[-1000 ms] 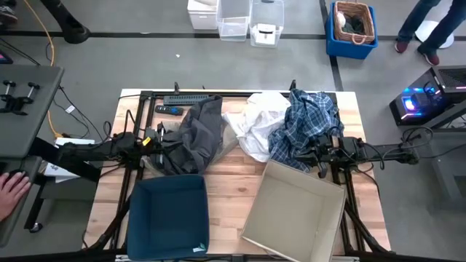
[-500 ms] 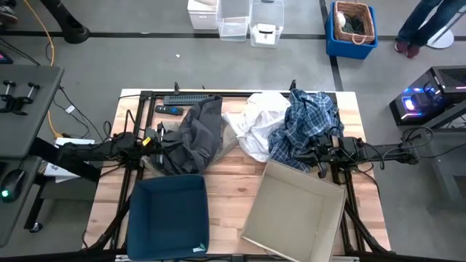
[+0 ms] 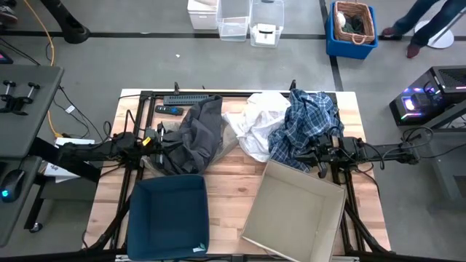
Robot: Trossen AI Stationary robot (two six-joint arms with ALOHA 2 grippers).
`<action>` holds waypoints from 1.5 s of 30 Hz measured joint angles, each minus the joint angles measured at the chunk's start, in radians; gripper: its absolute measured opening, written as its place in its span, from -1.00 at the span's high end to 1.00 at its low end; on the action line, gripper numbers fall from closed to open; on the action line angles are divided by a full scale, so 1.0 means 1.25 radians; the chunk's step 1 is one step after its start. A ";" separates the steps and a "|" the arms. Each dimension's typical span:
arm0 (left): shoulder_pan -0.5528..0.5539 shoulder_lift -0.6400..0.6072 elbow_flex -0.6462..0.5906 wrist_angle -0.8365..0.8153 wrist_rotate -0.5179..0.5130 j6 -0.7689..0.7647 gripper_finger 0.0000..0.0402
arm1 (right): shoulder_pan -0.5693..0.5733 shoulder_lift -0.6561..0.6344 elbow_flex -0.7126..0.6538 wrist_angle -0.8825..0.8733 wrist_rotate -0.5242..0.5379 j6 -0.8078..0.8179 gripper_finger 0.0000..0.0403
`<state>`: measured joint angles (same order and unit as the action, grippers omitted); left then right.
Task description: Sort clothes
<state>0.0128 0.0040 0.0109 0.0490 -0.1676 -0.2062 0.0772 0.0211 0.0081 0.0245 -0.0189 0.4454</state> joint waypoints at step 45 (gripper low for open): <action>0.286 1.047 0.825 -0.139 0.190 0.099 0.55 | 0.000 0.001 0.000 -0.004 0.000 0.000 1.00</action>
<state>0.3707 1.3133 1.0417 -0.1253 0.0696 -0.0825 0.0772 0.0223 0.0080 0.0195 -0.0189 0.4454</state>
